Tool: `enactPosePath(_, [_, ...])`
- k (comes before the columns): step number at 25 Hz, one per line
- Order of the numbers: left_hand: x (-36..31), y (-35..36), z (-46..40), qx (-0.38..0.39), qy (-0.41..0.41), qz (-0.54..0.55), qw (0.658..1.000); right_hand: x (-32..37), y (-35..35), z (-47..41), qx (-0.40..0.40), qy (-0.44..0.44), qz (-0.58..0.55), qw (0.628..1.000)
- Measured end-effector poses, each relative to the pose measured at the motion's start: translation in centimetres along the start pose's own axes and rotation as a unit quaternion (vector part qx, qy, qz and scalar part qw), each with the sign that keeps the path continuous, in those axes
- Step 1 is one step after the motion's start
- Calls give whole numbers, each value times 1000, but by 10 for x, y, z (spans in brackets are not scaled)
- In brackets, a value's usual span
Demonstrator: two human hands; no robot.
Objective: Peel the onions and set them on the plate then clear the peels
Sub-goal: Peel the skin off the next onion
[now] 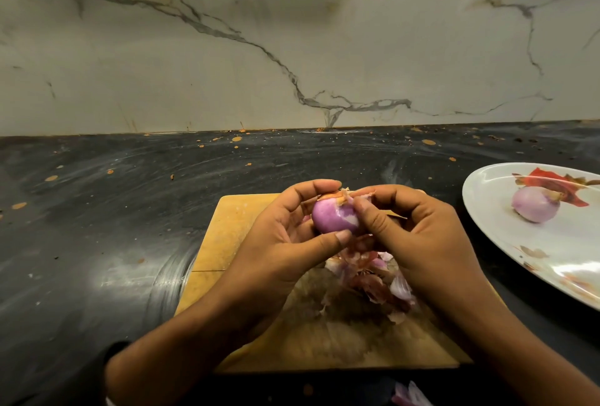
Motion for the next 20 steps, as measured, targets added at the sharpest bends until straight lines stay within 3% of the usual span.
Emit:
enactPosePath(8, [-4,-2,-1,-9,20,-7,1000,-2,1,1,38,11,-59,997])
enactPosePath(11, [-5,-2,-1,-4,23,-39,999,-1,-1,-1,18,-5,-43,999])
enactPosePath(20, [-3,0,0,-2,48,-110,993,12,-5,7,-57,-76,128,987])
Point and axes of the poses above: each hand's wrist, its own z-axis away from the middle knuckle, its own y-axis out of the palm, x = y × z, the point moved 8 cm from there along -z, towards the middle knuckle, and after that the axes turned 2 degrees about z, right-handed, at the moved point
